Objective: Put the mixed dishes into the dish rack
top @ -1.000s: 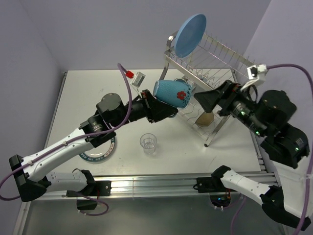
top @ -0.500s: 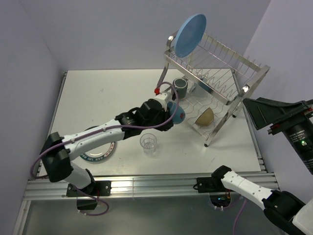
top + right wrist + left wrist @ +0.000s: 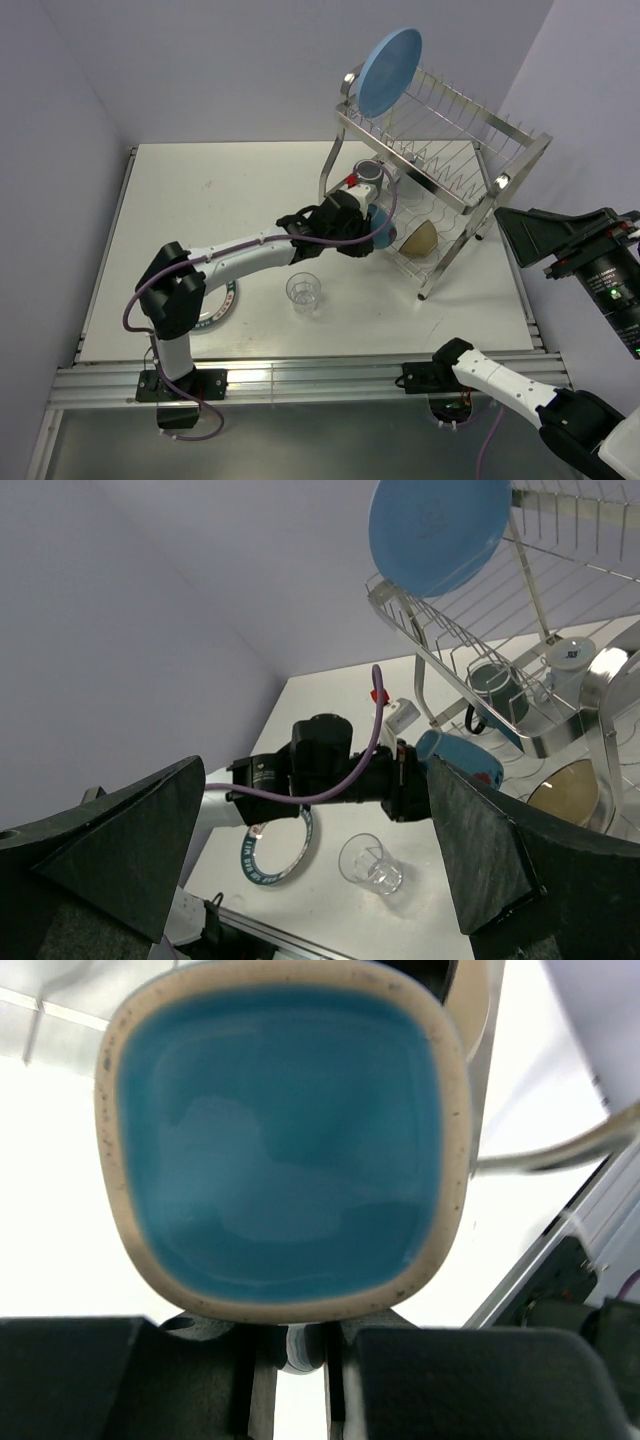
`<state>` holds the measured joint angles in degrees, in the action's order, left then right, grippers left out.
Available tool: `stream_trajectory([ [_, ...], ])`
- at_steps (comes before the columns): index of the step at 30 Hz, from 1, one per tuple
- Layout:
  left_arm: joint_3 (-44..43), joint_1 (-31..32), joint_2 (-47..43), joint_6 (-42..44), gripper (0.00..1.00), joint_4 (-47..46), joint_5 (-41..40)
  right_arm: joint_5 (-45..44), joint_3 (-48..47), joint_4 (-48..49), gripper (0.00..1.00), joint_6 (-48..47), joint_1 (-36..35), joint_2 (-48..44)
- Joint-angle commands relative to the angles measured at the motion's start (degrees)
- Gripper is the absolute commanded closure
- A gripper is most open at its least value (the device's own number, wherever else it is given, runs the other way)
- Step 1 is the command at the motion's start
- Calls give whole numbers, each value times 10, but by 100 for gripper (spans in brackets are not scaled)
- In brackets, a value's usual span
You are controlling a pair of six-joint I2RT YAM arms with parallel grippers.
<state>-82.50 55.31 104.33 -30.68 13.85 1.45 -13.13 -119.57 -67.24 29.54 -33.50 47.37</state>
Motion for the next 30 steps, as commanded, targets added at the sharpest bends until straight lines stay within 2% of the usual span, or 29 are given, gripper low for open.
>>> stream_trajectory([
  [1, -47, -27, 10, 3, 100, -65, 41, -16, -9, -1, 0, 1, -2, -1],
  [15, -121, -70, 95, -18, 100, -110, 158, -26, 9, 3, 0, 5, -2, -10],
  [30, -247, -95, 195, -21, 100, -61, 204, -30, 27, 4, 0, 15, -3, -19],
])
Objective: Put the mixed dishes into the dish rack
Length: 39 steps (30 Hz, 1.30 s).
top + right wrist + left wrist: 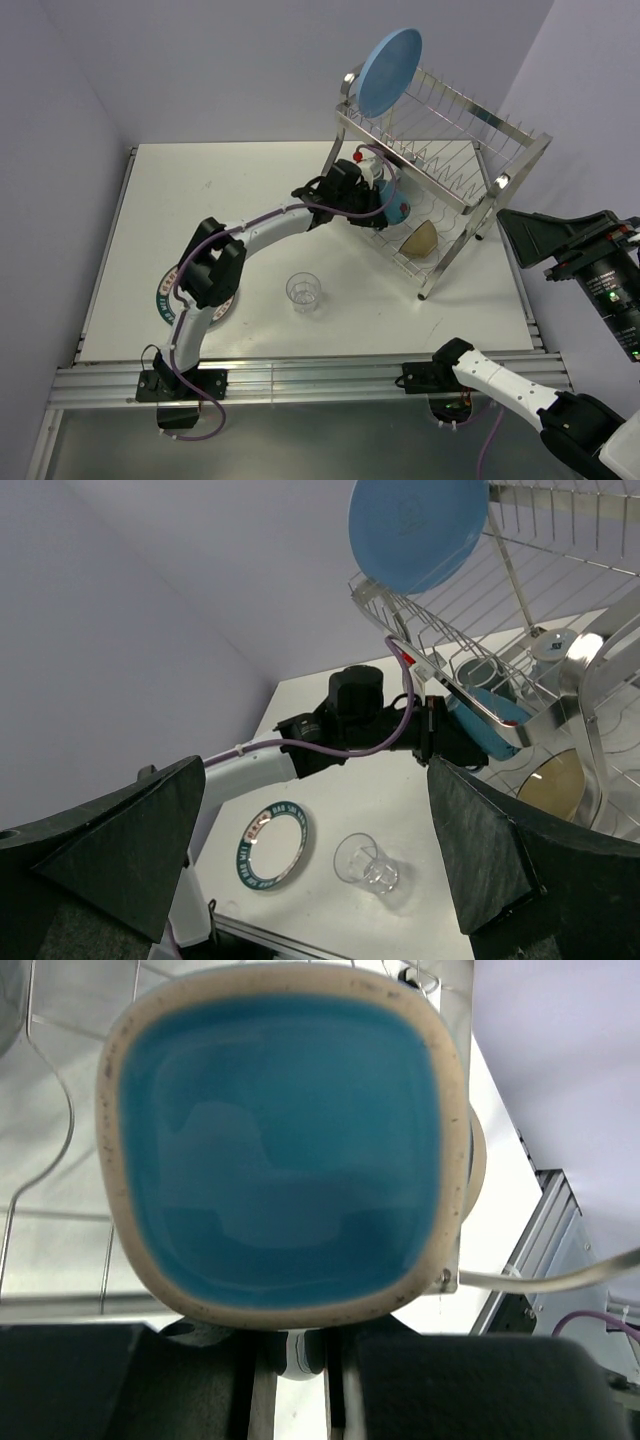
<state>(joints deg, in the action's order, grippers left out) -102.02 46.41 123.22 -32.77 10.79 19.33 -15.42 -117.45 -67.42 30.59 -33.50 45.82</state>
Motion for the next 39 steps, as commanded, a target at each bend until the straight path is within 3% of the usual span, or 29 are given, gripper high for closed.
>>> stream_trajectory([
  [1, -58, -8, 10, 3, 100, -22, 20, -7, 6, 5, 0, 3, -3, -5],
  [6, -117, -7, 41, 30, 100, 41, -22, -5, 8, 5, 0, 7, -2, -6],
  [15, -136, -7, 43, 78, 100, 94, -132, -5, 16, 4, 0, 16, -3, -10],
  [39, -208, 12, 103, 109, 99, 143, -153, -10, 51, 20, 0, 24, -3, -23],
])
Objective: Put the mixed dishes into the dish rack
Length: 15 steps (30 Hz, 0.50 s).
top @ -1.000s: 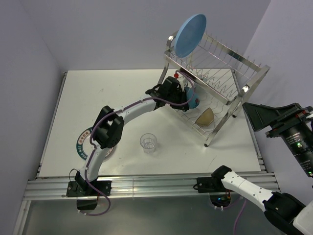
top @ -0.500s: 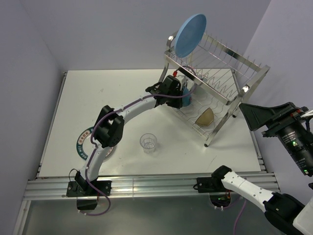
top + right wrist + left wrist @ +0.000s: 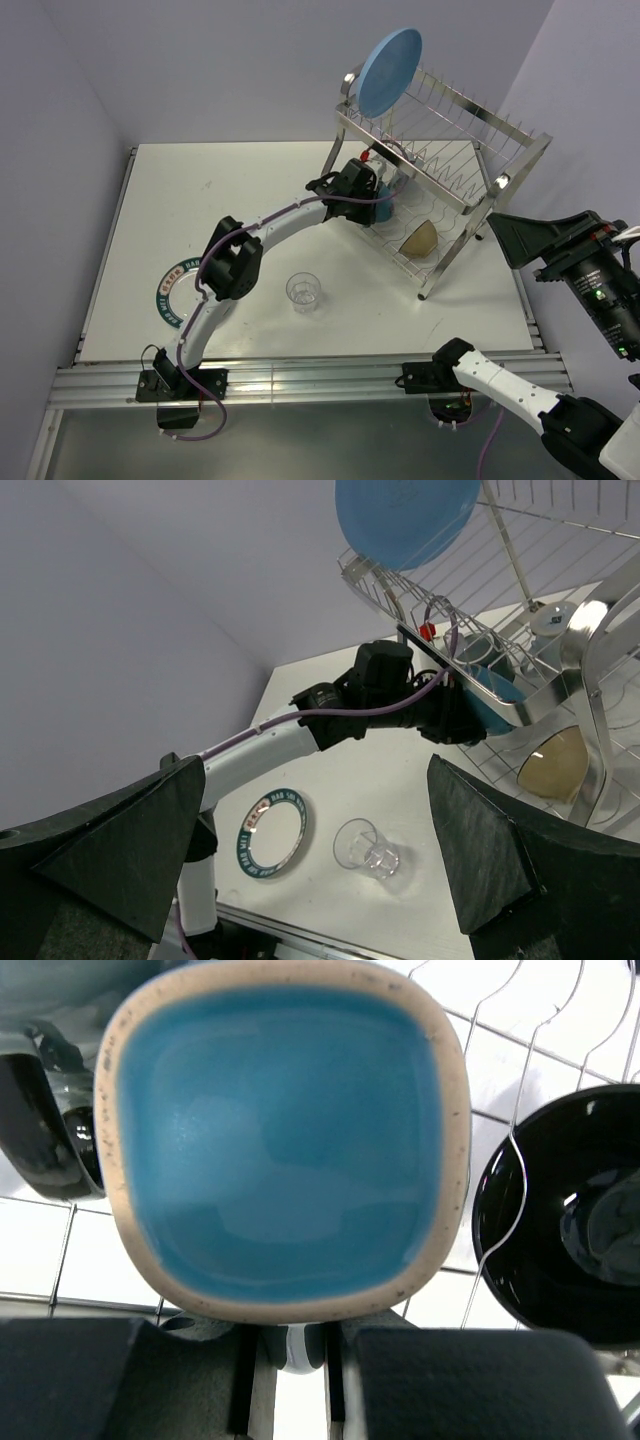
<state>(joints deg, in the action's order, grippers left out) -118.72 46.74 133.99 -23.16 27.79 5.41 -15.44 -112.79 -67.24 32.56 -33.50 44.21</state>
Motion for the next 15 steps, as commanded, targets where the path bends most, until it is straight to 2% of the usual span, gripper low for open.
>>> stream_trajectory([
  [1, -40, 11, -5, 15, 98, -27, -17, -11, 6, 19, 0, 2, -2, -6],
  [4, -41, 14, -5, 20, 85, -26, -29, -13, 10, 20, 0, 1, -3, -8],
  [5, -42, 16, -4, 21, 77, -24, -29, -13, 13, 20, 0, 1, -3, -9],
  [8, -44, 18, -2, 22, 63, -20, -35, -11, 16, 22, 0, -1, -2, -9],
  [9, -43, 19, -2, 23, 56, -20, -36, -11, 16, 23, 0, -2, -3, -10],
  [12, -39, 25, -7, 29, 45, -21, -43, -12, 17, 24, 0, -4, -3, -10],
  [15, -35, 25, -11, 29, 40, -24, -48, -11, 18, 24, 0, -7, -3, -10],
])
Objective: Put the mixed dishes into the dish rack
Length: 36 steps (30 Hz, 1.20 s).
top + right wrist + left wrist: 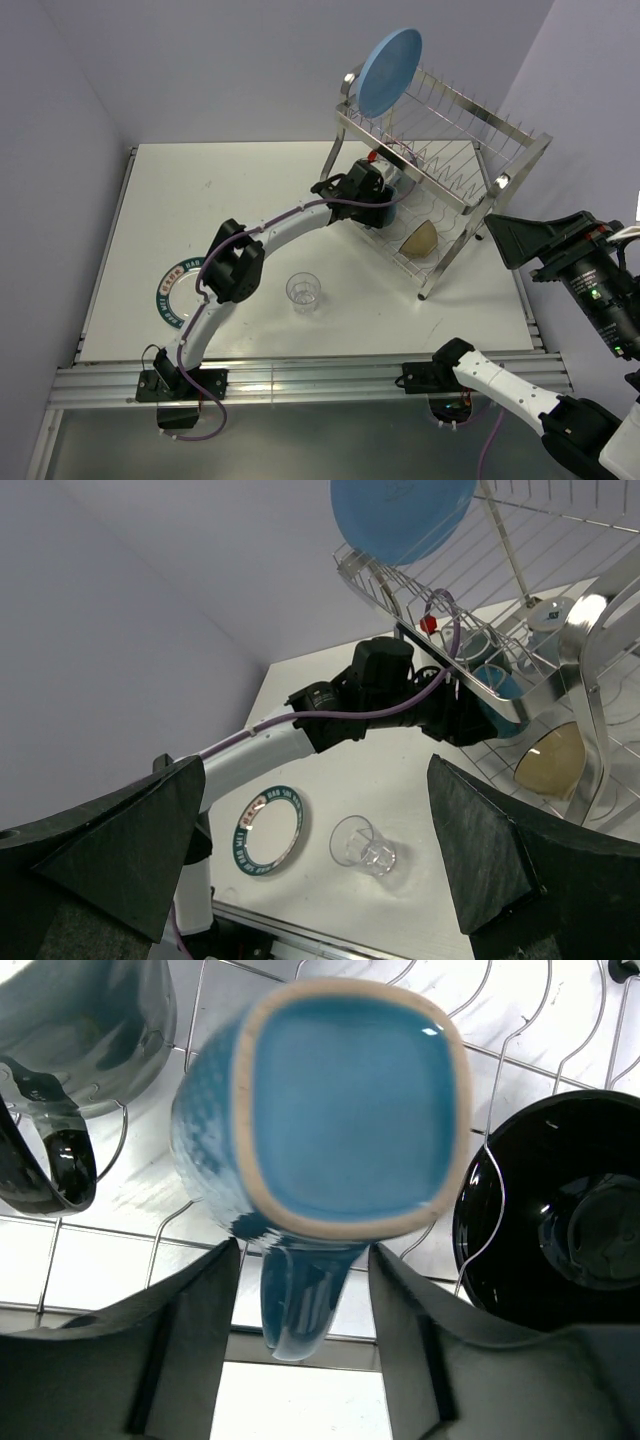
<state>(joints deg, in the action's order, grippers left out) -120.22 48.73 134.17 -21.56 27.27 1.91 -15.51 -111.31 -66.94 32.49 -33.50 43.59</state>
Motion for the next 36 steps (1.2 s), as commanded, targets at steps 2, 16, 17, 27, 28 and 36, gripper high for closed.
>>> stream_trajectory([
  [2, -15, 5, -16, 14, 39, -21, -11, -10, 2, 22, 0, -6, -3, -3],
  [16, 124, -11, -104, 9, 37, -88, 5, -10, 9, 27, 0, -8, -3, -4],
  [17, 133, -14, -111, 8, 36, -96, 5, -8, 10, 29, 0, -8, -3, -4],
  [27, 175, -19, -145, 2, 34, -136, 22, -6, 11, 34, 0, -11, -3, 1],
  [28, 187, -19, -156, 2, 34, -139, 24, -6, 10, 34, 0, -11, -3, 2],
  [36, 325, -22, -242, -10, 35, -193, 39, -3, 28, 48, 0, -19, -2, -3],
])
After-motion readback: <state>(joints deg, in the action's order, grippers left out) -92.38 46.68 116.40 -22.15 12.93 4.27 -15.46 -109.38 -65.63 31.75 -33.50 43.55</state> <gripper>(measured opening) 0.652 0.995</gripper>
